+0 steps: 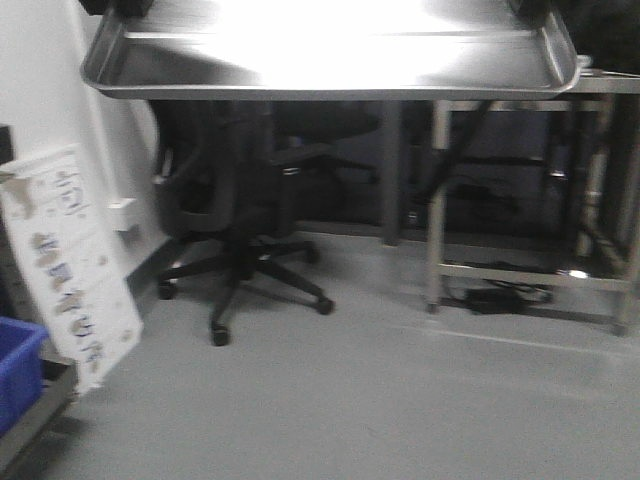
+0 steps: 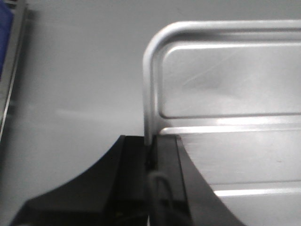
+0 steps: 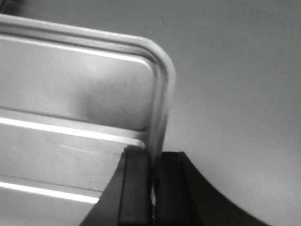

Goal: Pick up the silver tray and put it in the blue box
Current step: 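Turn and drive the base to the shelf with the blue bin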

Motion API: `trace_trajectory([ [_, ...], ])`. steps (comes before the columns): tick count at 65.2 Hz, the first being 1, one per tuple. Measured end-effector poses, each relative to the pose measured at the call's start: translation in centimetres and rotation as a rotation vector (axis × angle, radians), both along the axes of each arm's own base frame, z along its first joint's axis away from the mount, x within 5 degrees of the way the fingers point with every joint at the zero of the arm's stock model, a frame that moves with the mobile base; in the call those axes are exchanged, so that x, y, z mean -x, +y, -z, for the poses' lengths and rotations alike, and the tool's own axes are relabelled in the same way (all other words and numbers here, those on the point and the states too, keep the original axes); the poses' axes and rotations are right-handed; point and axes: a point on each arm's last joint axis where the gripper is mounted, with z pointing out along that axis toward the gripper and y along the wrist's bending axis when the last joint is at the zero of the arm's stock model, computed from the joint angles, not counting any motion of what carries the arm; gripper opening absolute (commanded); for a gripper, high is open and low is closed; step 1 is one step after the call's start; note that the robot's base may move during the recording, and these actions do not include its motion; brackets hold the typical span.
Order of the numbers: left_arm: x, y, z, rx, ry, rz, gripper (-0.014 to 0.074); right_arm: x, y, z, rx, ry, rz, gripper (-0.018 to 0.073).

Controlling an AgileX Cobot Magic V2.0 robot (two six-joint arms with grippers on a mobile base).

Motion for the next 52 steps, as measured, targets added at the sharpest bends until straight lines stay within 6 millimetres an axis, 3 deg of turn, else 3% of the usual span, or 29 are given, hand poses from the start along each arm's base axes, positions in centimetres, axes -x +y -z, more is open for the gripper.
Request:
trace_trajectory([
  [52, 0.0, 0.0, 0.0, 0.0, 0.0, 0.0, -0.0105, 0.0, 0.0, 0.0, 0.0, 0.0, 0.0, 0.0058],
])
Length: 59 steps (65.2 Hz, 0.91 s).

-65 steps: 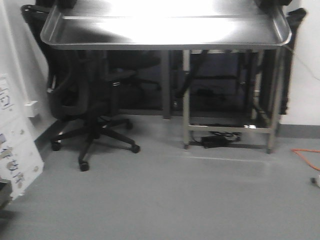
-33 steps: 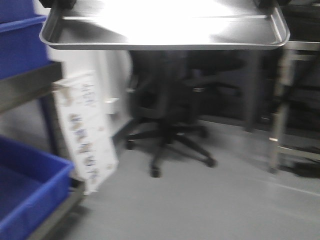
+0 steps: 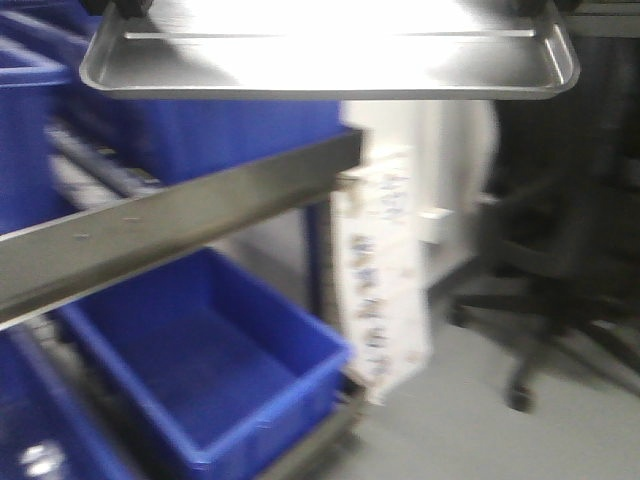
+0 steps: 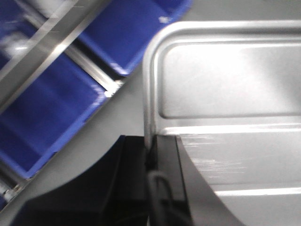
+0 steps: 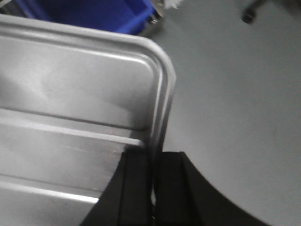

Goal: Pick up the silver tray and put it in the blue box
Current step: 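Turn and drive the base to the shelf with the blue bin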

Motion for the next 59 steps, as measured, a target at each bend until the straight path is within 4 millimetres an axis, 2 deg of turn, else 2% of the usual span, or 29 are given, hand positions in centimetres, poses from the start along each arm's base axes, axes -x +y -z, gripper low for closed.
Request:
trace_trajectory([
  [59, 0.02, 0.02, 0.02, -0.002, 0.003, -0.001, -0.0105, 0.0, 0.0, 0.0, 0.0, 0.0, 0.0, 0.0058],
])
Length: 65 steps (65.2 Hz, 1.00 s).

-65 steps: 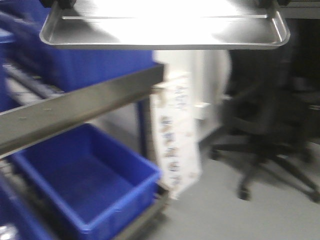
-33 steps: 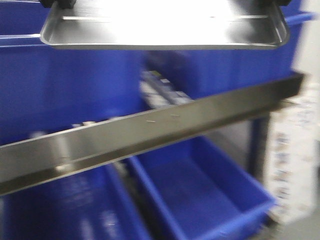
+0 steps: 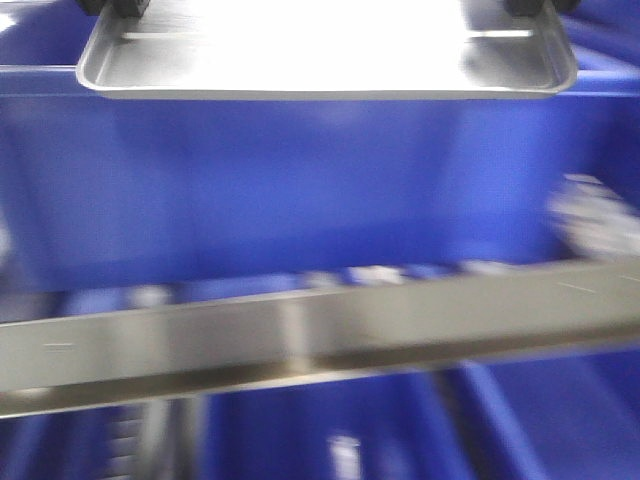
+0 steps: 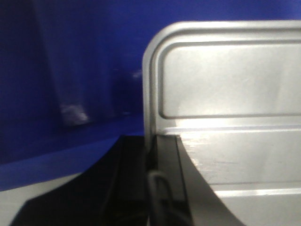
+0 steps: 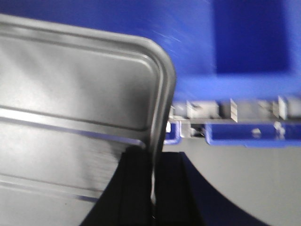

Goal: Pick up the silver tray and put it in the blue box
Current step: 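Turn and drive the base to the shelf with the blue bin, then lower the silver tray into the blue bin with both grippers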

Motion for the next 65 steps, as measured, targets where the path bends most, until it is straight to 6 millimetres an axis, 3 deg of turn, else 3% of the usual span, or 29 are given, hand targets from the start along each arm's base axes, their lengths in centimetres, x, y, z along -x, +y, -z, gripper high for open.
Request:
trace_trajectory([
  [65, 0.01, 0.01, 0.01, -0.001, 0.001, -0.001, -0.0105, -0.01, 0.01, -0.01, -0.001, -0.001, 0.0, 0.0058],
])
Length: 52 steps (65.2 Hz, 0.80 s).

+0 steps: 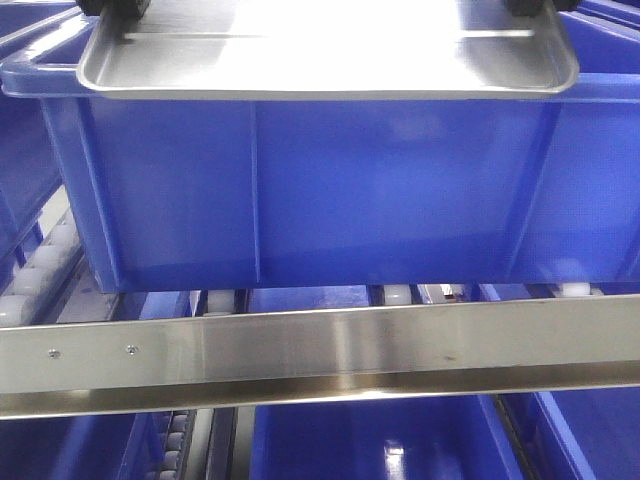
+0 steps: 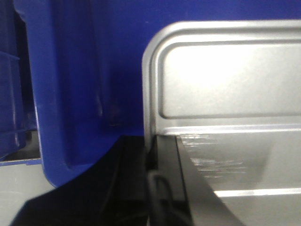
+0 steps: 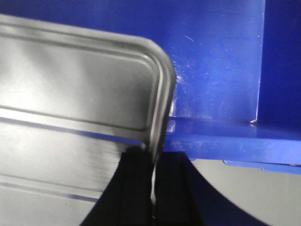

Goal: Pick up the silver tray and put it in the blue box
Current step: 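Lower the silver tray into the blue bin with both grippers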

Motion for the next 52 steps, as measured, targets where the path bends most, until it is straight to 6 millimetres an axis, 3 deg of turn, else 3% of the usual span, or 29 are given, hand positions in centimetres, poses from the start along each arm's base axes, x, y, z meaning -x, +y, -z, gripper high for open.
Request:
trace_trajectory([
  [52, -0.3, -0.13, -0.23, 0.007, -0.043, 0.015, -0.0105, -0.09, 0.0, -0.2, 0.0, -0.015, -0.002, 0.0058],
])
